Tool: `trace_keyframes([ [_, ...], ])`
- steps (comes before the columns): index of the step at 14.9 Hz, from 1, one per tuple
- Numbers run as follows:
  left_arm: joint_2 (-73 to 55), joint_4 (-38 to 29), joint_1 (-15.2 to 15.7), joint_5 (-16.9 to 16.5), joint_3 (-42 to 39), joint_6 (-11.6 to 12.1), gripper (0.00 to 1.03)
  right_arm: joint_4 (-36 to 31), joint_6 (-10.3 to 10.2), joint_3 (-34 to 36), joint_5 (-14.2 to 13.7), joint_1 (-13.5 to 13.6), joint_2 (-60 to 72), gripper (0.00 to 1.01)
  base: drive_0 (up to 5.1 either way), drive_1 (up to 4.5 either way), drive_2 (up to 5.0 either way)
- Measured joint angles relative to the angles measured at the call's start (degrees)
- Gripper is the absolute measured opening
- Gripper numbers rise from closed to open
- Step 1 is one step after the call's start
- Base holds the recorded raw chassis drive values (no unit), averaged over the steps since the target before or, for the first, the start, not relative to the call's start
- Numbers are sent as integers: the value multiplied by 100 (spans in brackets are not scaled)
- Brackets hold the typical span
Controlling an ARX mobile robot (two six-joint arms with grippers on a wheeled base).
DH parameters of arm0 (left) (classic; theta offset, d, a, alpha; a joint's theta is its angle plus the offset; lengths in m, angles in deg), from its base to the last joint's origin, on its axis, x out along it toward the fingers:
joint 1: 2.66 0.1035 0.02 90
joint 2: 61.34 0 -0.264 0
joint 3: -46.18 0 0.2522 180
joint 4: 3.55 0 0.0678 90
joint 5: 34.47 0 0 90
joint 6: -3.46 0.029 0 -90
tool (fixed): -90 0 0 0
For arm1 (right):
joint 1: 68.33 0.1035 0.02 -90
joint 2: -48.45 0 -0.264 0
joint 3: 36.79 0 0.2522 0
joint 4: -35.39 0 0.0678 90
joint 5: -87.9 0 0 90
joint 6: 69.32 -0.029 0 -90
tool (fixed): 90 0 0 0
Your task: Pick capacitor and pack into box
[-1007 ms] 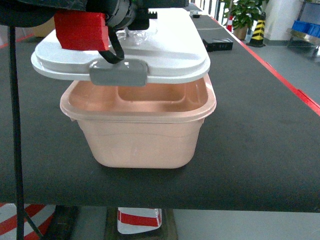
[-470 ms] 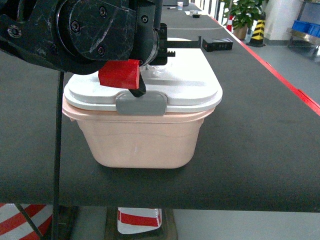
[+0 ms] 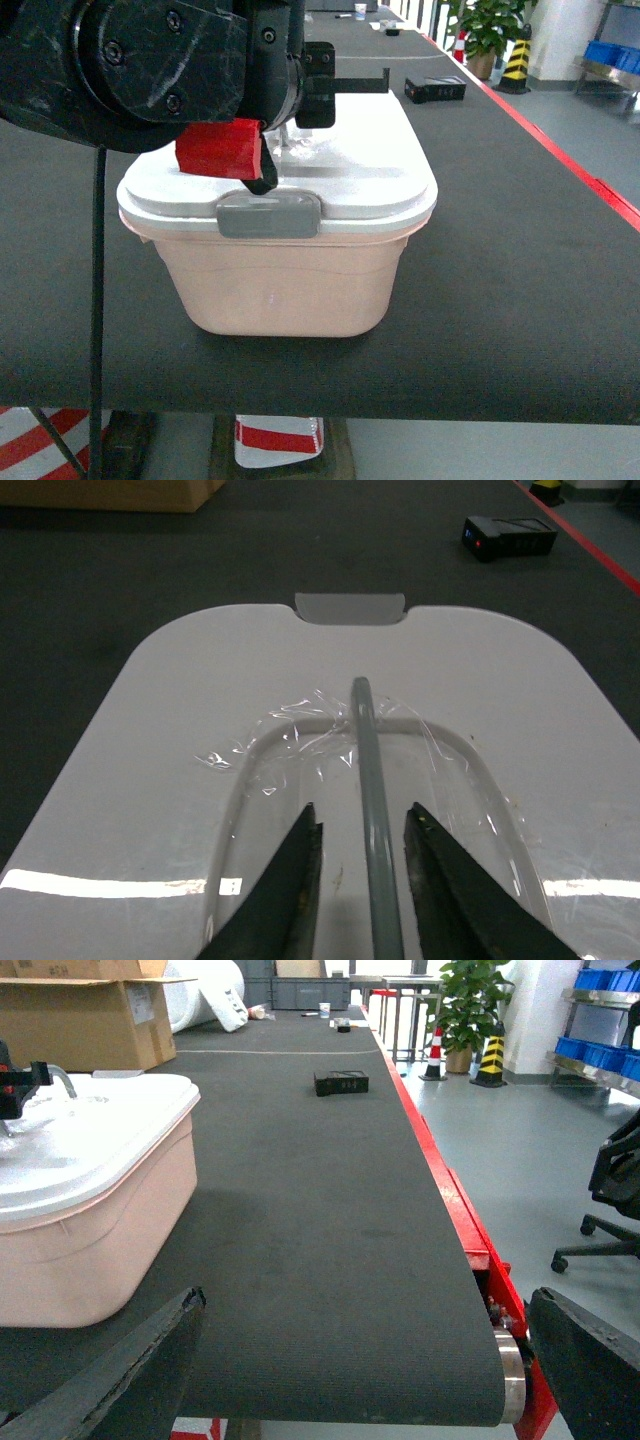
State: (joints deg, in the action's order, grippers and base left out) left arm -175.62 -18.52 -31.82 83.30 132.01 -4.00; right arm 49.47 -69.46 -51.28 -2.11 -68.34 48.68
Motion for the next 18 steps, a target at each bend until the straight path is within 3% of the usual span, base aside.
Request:
trace_keyframes([
  [6,188,-144,13,-35,-52,33,53,0,0,0,0,0,0,98,0,0,0],
  [10,984,-470,11,-57,-81,313,98,0,0,0,0,0,0,98,0,0,0],
  [13,2009,-763,31,-26,-476,654,98,0,0,0,0,0,0,98,0,0,0],
  [15,2166,-754,42,-26,-564,688,98,0,0,0,0,0,0,98,0,0,0],
  [18,3364,-833,96,-20,-1587,1078,98,0,0,0,0,0,0,98,0,0,0],
])
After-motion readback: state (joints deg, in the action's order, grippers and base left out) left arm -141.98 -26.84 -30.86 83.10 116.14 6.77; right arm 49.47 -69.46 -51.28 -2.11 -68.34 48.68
